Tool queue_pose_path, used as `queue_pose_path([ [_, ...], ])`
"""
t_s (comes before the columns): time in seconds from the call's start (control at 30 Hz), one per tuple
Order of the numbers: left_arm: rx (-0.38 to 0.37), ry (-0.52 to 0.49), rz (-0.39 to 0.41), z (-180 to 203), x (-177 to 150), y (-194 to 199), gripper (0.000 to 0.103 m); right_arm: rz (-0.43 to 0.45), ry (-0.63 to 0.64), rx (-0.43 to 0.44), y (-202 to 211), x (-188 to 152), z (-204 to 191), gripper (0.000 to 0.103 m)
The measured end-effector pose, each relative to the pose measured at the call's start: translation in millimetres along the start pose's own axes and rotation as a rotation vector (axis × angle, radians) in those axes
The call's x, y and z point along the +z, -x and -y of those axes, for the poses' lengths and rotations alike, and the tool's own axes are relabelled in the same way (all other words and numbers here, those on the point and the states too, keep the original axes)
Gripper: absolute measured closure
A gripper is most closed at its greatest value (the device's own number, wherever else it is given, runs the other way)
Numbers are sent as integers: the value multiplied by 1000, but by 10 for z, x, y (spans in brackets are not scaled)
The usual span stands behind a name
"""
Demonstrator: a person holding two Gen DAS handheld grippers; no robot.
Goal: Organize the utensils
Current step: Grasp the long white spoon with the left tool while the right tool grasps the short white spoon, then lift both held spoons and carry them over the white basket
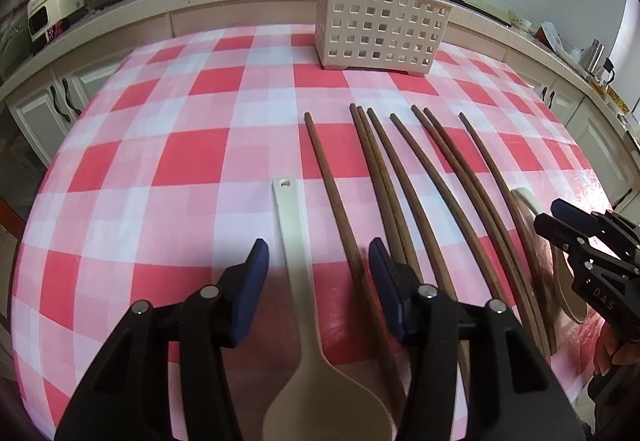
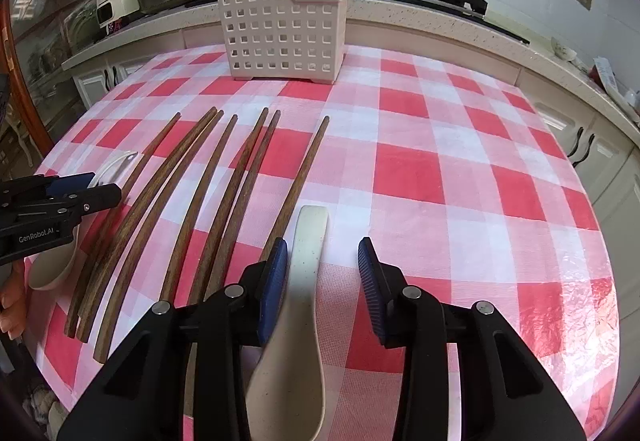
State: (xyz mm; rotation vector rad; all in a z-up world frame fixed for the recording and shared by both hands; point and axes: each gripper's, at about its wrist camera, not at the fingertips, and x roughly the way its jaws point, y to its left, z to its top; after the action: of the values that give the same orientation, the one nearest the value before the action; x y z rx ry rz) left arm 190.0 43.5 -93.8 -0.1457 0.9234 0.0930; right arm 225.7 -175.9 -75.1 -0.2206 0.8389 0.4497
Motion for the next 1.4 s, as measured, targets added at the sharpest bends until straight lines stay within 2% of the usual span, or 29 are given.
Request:
queue_pose_path([
  [0.13, -10, 21, 0, -50, 7, -3, 61, -12, 0, 23, -29, 4, 12, 67],
  [0.27, -27, 30, -2, -69, 29, -23, 68, -24, 13, 29, -84, 16, -11, 73],
  [0.4, -42, 33, -5, -69, 29, -29, 86, -29, 21, 32, -106, 16, -30, 79],
  [0.53, -52, 24, 3, -41, 10, -10, 93, -24, 26, 29, -107, 24, -34, 84],
  [0.7, -64, 16, 14, -11, -5, 38, 93, -13, 32, 24, -77, 21, -55, 86],
  [0.8, -40, 8, 14, 11, -17, 41, 93, -14, 27, 23, -74, 29, -52, 86],
  [0.97, -13, 1, 15, 16, -31, 36, 82, -32, -14, 42, -122, 29, 18, 85],
  [1.1, -1, -7, 7, 31, -31, 8, 81, -32, -8, 42, -130, 35, 16, 85],
  [1.23, 5, -17, 8, 45, -30, -1, 83, -32, 5, 47, -141, 44, 2, 86],
  [1.3, 4, -21, 8, 49, -31, 2, 93, -18, 16, 38, -119, 37, -19, 86],
  [1.4, 0, -27, 20, 58, -35, 36, 93, 13, 30, 22, -48, 33, -54, 86],
])
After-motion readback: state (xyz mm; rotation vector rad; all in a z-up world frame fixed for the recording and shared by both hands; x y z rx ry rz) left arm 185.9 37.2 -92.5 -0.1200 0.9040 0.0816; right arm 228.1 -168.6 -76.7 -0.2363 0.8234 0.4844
